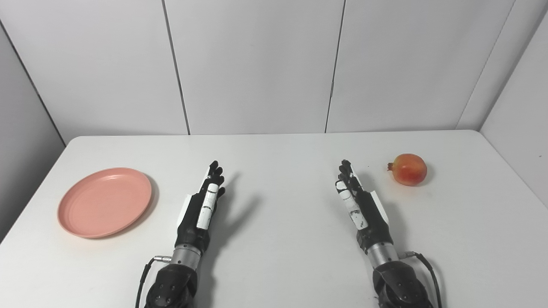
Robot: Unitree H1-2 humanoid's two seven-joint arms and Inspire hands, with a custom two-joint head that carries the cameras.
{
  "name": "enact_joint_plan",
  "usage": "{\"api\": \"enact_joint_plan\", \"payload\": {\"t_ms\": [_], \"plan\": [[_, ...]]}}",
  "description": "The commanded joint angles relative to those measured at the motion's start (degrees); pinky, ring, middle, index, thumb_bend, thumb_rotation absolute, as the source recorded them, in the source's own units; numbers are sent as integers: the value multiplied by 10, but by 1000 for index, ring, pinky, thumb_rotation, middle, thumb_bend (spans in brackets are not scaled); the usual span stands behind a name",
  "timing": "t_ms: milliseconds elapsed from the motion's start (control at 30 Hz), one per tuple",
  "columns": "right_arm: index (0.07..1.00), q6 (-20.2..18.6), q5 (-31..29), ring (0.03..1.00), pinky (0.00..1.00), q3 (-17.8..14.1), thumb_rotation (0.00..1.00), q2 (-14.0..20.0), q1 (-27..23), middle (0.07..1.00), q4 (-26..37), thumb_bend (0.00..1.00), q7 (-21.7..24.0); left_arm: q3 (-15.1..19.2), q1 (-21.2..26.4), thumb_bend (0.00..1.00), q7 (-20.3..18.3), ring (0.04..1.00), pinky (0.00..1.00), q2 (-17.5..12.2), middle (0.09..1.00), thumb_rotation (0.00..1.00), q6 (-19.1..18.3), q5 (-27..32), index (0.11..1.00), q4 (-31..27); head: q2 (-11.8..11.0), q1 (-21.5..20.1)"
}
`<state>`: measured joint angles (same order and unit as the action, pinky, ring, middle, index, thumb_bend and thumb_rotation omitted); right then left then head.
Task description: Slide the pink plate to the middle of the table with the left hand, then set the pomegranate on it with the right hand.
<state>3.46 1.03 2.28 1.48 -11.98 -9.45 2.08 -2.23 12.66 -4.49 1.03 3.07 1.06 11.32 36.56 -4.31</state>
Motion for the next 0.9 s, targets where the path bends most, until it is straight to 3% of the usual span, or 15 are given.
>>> {"api": "enact_joint_plan", "payload": {"t_ms": [0,867], "plan": [[1000,27,-5,1000,1000,0,896,-1,-6,1000,0,751,5,-1,14,555,0,991,968,-1,1000,1000,11,1,1000,-6,-1,1],[1000,24,-3,1000,1000,1,902,-1,-6,1000,4,745,4,-1,14,547,0,989,965,-1,1000,1000,13,0,1000,-6,0,2]]}}
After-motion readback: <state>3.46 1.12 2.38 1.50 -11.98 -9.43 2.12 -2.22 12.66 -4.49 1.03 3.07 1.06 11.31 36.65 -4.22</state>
